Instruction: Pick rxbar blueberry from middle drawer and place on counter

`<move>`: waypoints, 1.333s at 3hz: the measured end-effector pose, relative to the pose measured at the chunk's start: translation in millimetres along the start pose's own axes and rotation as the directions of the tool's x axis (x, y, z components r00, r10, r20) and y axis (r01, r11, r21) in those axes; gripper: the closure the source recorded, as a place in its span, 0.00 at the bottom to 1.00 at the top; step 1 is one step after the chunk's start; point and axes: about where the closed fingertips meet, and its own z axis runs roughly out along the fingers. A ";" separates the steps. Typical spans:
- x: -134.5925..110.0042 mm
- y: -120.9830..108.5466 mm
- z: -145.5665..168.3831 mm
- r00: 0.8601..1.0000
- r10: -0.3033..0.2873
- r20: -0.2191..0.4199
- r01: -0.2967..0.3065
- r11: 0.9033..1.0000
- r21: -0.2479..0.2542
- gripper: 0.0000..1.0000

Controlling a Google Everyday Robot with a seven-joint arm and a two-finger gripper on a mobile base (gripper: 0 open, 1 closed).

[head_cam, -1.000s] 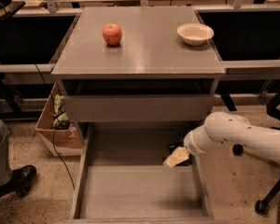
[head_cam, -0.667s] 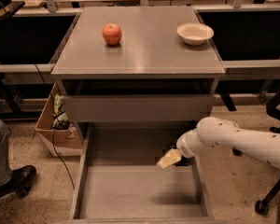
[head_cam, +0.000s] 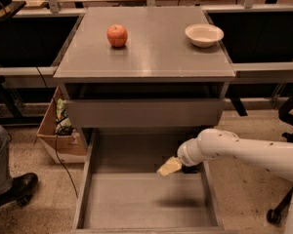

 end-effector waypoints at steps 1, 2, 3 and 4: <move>-5.5 -4.6 28.4 1.000 0.029 0.012 -0.029 0.999 -0.037 0.00; -9.3 -11.5 55.4 0.998 0.054 0.014 -0.053 0.997 -0.063 0.00; 1.0 -25.8 82.0 0.996 0.086 -0.006 -0.087 0.995 -0.053 0.00; 20.3 -38.7 100.7 0.993 0.110 -0.036 -0.111 0.994 -0.015 0.00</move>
Offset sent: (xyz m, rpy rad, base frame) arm 0.0536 0.0294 -0.0638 0.0982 0.0697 -0.0240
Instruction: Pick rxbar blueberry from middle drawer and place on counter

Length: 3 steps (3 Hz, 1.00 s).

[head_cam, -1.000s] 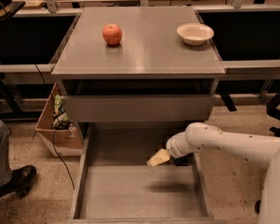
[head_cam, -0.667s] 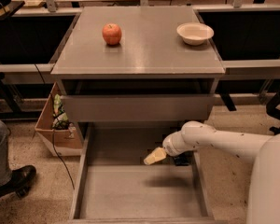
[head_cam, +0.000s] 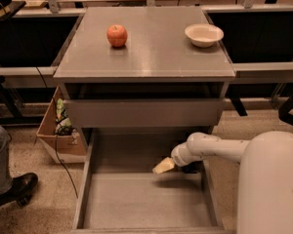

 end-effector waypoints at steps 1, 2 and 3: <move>13.9 -12.0 12.9 1.000 0.009 -0.014 -0.009 0.999 0.038 0.00; 20.2 -22.7 10.3 1.000 0.009 -0.005 -0.009 0.997 0.082 0.00; 19.0 -28.8 -0.7 1.000 -0.009 0.017 0.007 0.992 0.125 0.00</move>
Offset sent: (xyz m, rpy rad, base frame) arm 0.0083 -0.0437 -0.0159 -0.0927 -0.0949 -0.0862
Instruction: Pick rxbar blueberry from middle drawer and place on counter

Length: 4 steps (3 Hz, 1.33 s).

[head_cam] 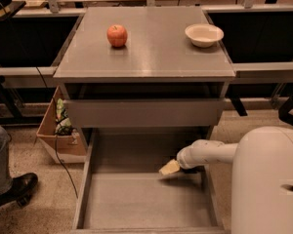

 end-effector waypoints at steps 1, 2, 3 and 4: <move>5.2 -5.3 2.0 1.000 0.004 -0.001 -0.004 1.000 0.009 0.00; 15.4 -9.7 13.4 1.000 0.020 -0.019 -0.020 1.000 -0.004 0.00; 22.1 -12.1 22.9 0.999 0.021 -0.031 -0.022 1.000 -0.005 0.18; 24.7 -12.9 25.2 0.999 0.019 -0.039 -0.019 1.000 -0.005 0.42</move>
Offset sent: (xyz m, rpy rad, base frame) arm 0.0024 -0.0201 -0.0354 0.0022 0.0509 -0.0264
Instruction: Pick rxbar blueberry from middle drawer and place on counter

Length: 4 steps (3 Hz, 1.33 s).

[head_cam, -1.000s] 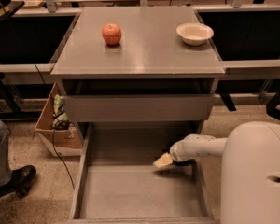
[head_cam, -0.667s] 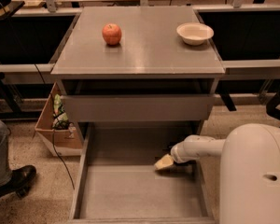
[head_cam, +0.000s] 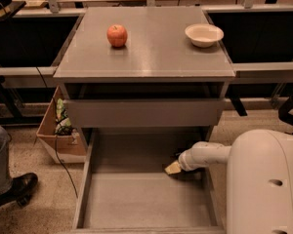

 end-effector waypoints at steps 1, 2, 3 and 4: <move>-3.9 0.3 -6.9 1.000 -0.001 0.000 0.001 1.000 0.001 0.65; -6.4 0.6 -11.5 1.000 -0.001 0.000 0.001 1.000 0.001 0.89; -23.6 19.0 -35.0 0.999 -0.033 0.039 0.033 0.999 0.004 1.00; -41.0 31.9 -76.0 0.995 -0.040 0.090 0.041 0.999 -0.016 1.00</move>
Offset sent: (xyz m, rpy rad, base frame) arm -0.0205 0.0260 0.0670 -0.0057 -0.0730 0.0535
